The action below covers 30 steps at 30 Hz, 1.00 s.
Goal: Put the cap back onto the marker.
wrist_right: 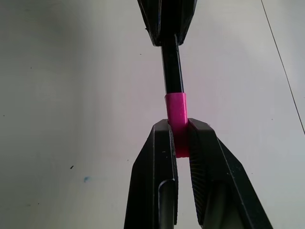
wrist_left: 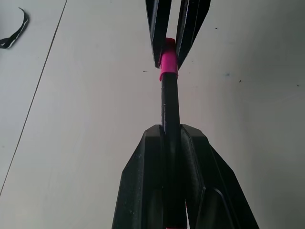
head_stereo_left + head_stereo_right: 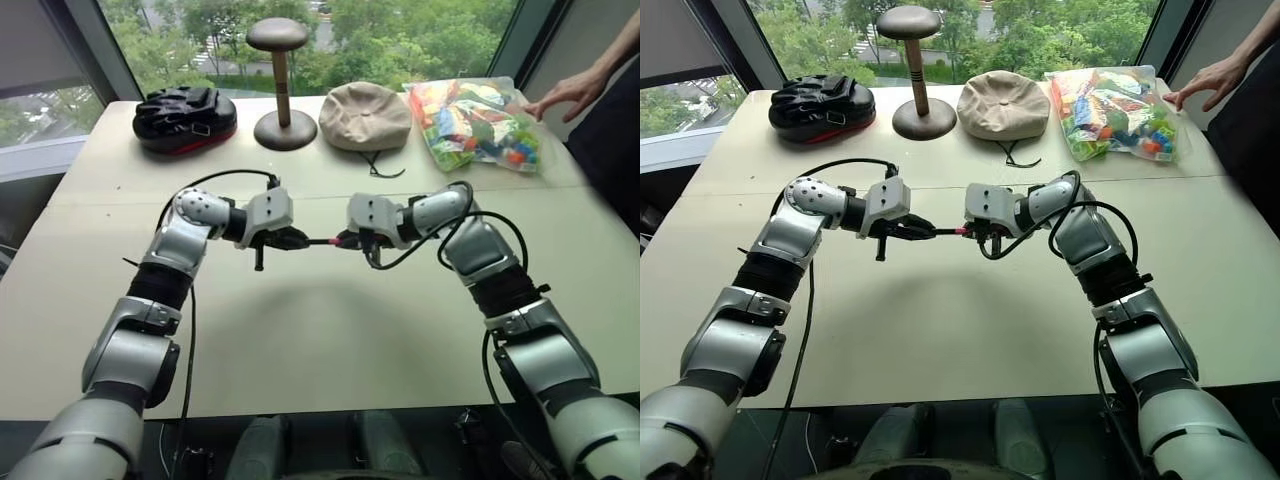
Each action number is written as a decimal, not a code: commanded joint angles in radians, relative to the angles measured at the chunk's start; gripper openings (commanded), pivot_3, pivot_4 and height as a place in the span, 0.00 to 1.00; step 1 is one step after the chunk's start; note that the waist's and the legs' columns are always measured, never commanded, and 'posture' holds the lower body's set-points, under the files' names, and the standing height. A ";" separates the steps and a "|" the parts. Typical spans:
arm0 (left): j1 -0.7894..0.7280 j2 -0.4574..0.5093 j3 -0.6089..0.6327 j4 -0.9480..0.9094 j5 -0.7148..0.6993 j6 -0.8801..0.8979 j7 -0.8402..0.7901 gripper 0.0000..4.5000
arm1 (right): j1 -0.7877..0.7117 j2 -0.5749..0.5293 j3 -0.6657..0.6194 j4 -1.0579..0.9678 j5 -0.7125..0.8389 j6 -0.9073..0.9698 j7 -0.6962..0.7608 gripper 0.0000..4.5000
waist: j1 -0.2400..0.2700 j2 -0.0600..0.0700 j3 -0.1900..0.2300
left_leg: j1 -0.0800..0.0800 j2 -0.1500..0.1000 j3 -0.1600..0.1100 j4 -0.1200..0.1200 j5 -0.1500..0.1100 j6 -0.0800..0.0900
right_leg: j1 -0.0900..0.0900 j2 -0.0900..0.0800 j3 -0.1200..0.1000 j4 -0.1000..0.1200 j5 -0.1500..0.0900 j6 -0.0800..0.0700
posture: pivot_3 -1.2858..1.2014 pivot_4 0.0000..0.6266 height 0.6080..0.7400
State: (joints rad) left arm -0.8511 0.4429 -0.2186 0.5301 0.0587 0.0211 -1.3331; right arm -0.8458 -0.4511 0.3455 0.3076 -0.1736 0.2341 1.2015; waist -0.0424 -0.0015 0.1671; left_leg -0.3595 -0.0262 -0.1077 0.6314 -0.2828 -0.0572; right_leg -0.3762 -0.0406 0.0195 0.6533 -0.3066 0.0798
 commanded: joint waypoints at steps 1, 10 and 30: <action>-0.070 -0.095 -0.044 -0.046 -0.030 -0.088 0.013 0.00 | -0.052 0.116 0.060 -0.130 0.028 -0.051 -0.029 0.01 | 0.000 0.000 0.000 | 0.000 0.000 0.000 0.000 0.000 0.000 | 0.000 0.000 0.000 0.000 0.000 0.000 | 0.52 0.24 1.00; -0.081 -0.107 -0.054 -0.014 0.031 -0.149 0.031 0.00 | -0.098 0.146 0.070 -0.130 -0.050 -0.016 -0.049 0.01 | -0.001 0.000 0.000 | 0.000 0.000 0.000 0.000 0.000 0.000 | -0.001 0.000 0.000 0.001 0.000 0.000 | 0.52 0.24 1.00; -0.119 -0.108 0.025 0.091 0.003 -0.281 0.089 0.00 | -0.109 0.098 -0.001 -0.097 -0.053 0.000 -0.035 0.01 | -0.001 0.000 0.000 | 0.000 0.000 0.000 0.000 0.000 0.000 | -0.002 0.000 0.000 0.003 0.000 0.000 | 0.52 0.24 1.00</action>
State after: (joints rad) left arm -0.9434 0.4217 -0.1816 0.6837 0.1407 -0.2103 -1.2563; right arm -0.9022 -0.4154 0.3176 0.3010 -0.2917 0.2905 1.1617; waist -0.0436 -0.0015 0.1670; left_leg -0.3599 -0.0262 -0.1074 0.6311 -0.2825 -0.0577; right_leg -0.3785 -0.0406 0.0195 0.6560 -0.3066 0.0798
